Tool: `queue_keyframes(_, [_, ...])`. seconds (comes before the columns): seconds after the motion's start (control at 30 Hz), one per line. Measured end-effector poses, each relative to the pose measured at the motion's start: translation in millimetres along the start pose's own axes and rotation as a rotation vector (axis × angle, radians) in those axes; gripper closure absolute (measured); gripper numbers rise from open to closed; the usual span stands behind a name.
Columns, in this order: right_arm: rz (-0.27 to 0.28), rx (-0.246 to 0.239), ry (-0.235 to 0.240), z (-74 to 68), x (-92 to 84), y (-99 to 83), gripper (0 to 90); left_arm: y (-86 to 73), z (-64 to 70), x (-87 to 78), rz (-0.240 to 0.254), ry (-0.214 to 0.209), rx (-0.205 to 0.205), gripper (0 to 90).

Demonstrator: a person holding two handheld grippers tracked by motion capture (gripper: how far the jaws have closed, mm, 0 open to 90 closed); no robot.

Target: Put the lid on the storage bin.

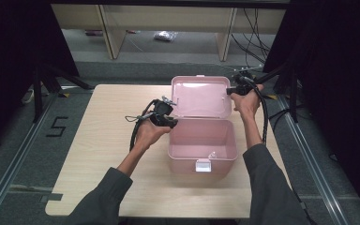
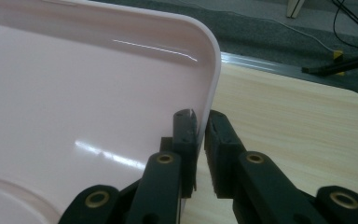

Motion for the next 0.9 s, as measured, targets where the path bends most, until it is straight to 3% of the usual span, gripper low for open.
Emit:
queue_keyframes(0.1, [0.009, -0.01, -0.01, 1.0, -2.5, 1.2, 83.9, 0.0, 0.0, 0.0, -0.003, 0.0, -0.001, 79.5])
queue_keyframes(0.2, [0.005, 0.013, -0.003, -0.5, -6.2, 1.6, 84.2, 0.0, 0.1, 0.0, -0.002, -0.001, 0.001, 79.5])
queue_keyframes(0.3, [0.025, -0.006, -0.005, 1.6, -10.1, 3.3, 84.3, 0.0, 0.2, 0.1, -0.003, 0.001, 0.002, 79.5])
queue_keyframes(0.33, [0.024, 0.014, 0.002, -0.5, -11.7, 3.2, 84.3, 0.1, 0.3, 0.2, 0.002, 0.006, 0.005, 79.5])
queue_keyframes(0.37, [0.03, -0.008, 0.001, 0.7, -13.4, 3.8, 84.2, 0.0, 0.2, 0.0, 0.0, 0.004, 0.005, 79.5])
queue_keyframes(0.4, [0.028, 0.006, 0.003, -0.7, -15.4, 3.8, 84.3, -0.1, 0.1, 0.1, 0.001, -0.001, 0.002, 79.5])
queue_keyframes(0.53, [0.041, -0.024, 0.003, 1.8, -21.0, 5.4, 84.3, 0.0, 0.1, 0.2, 0.006, -0.001, 0.0, 79.5])
queue_keyframes(0.57, [0.044, -0.022, 0.0, 1.6, -22.9, 5.7, 84.3, -1.8, 2.4, -0.3, -0.005, -0.007, -0.034, 79.5])
queue_keyframes(0.6, [0.047, -0.027, 0.005, 1.4, -24.1, 6.2, 84.3, 0.0, -0.1, 0.2, 0.007, 0.0, 0.002, 79.5])
queue_keyframes(0.9, [0.071, -0.048, 0.011, 3.1, -38.6, 8.1, 84.5, -0.2, 0.2, 0.1, 0.004, -0.001, 0.002, 79.4])
Point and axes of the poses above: each handheld gripper's, and its own axes: x roughly forward along the jaws, y roughly out of its top, z roughly to its right, the point moved 6 cm from there along x, roughly forward along the jaws, and after that the axes turned 14 degrees about -y, right-handed, at the moved point
